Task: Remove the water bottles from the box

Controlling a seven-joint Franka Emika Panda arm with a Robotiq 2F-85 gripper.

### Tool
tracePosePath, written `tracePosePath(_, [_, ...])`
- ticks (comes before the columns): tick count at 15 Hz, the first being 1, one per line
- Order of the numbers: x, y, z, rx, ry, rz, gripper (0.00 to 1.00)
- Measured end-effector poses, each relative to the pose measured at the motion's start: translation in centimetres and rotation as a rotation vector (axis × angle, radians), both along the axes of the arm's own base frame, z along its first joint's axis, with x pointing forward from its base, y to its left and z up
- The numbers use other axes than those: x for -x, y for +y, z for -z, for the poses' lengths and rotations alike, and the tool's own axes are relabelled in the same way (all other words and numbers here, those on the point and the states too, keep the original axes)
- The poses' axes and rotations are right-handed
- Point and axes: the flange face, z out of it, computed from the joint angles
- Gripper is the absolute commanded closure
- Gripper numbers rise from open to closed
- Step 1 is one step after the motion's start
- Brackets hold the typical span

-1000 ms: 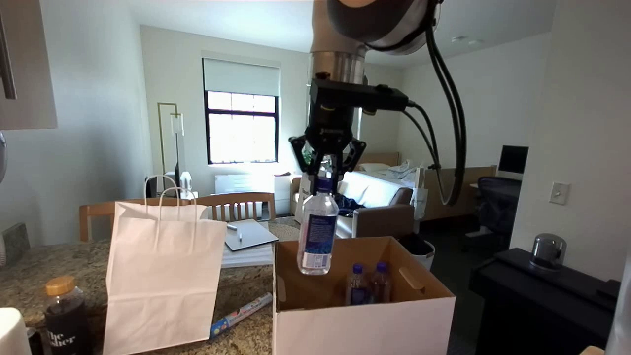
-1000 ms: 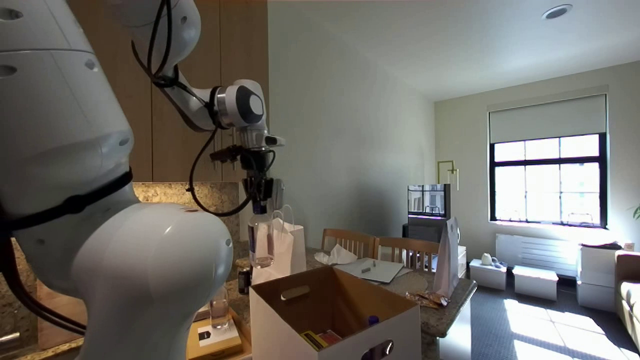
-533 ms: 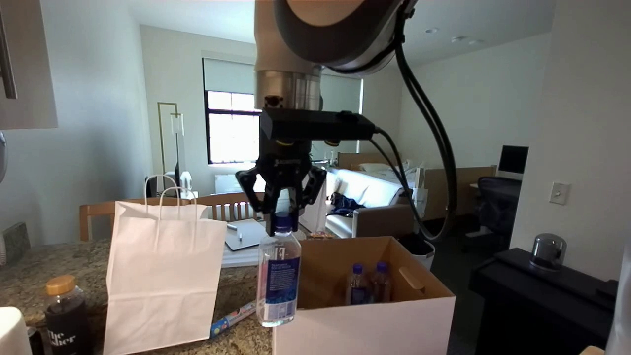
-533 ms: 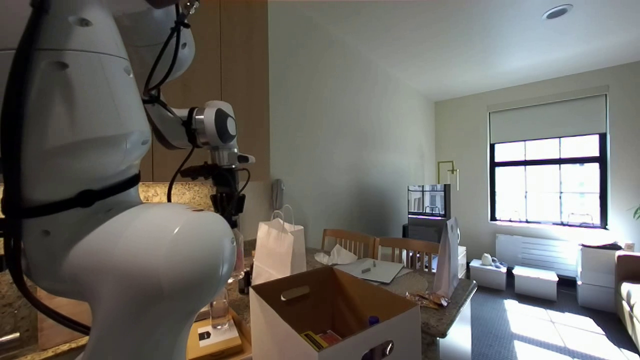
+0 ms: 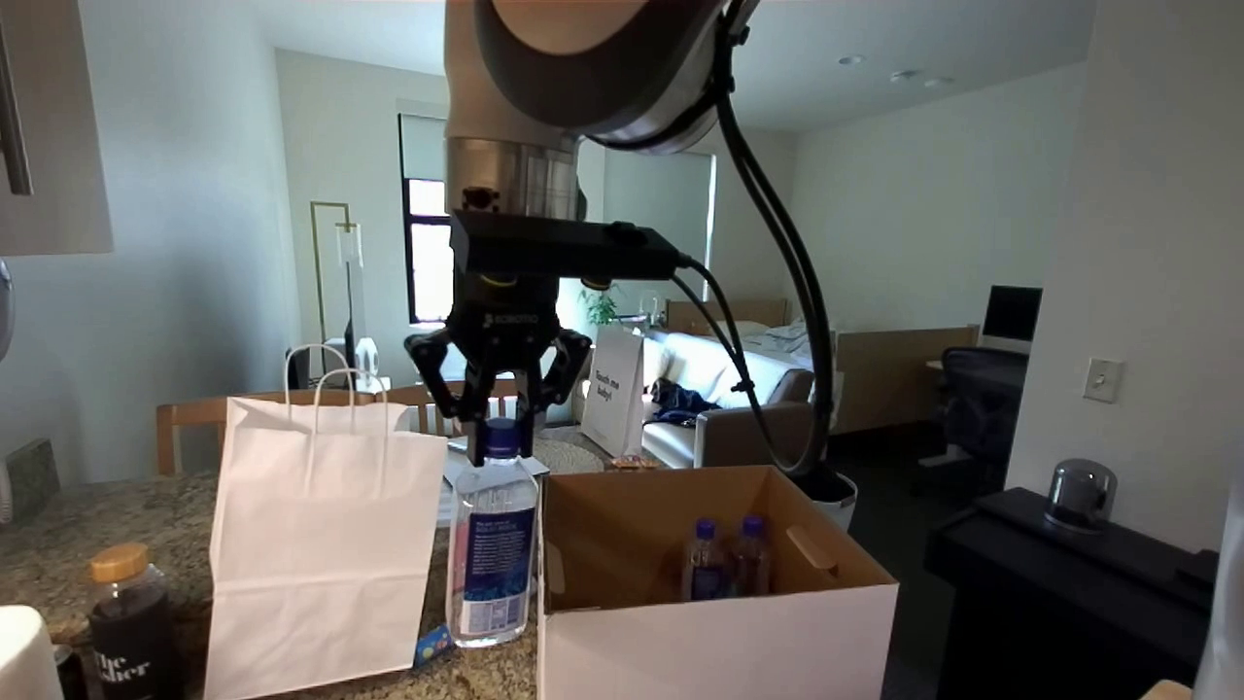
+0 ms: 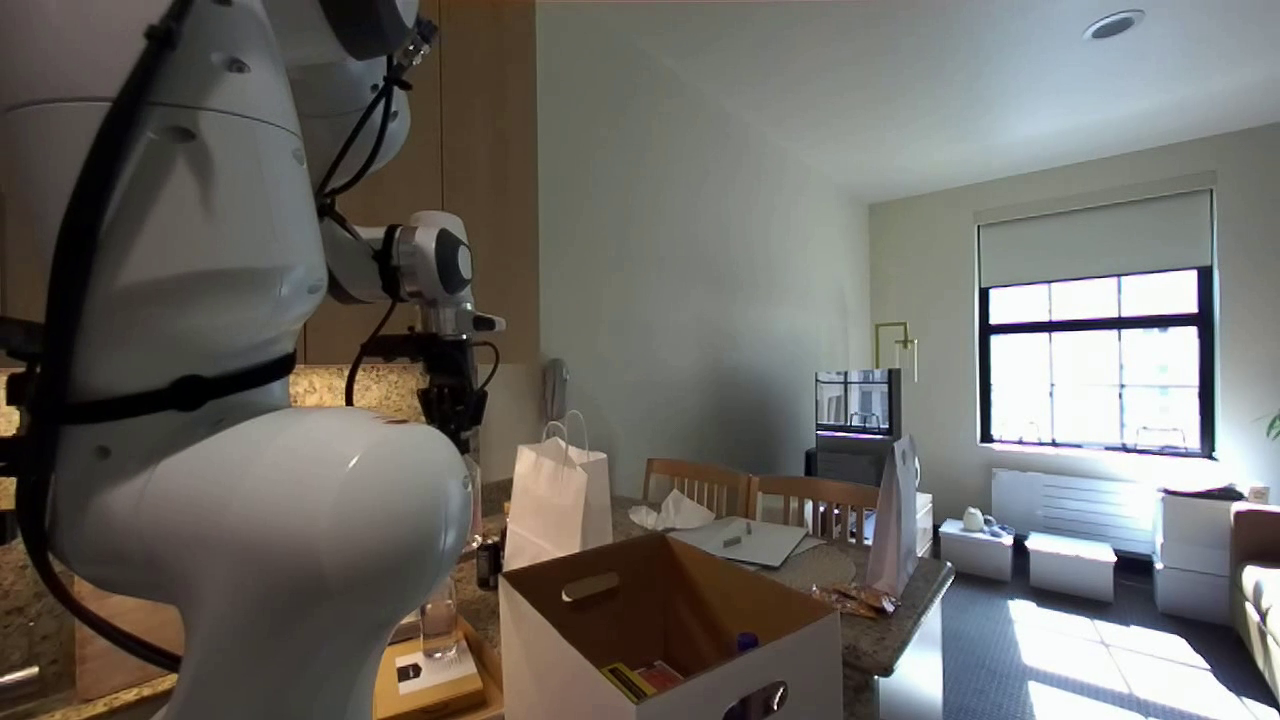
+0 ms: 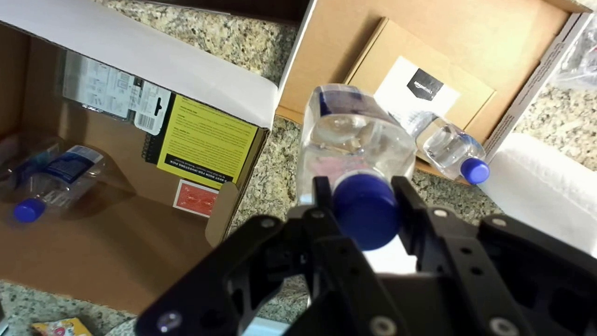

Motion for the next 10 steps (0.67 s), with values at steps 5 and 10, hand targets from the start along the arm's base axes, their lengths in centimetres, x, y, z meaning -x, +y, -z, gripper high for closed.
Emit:
tracePosePath(5, [0.2, 0.6, 0.7, -0.002, 0.017, -0.014, 0.86])
tracePosePath(10, [-0.8, 4.4, 5.7, -0.028, 0.071, -0.076, 0.86])
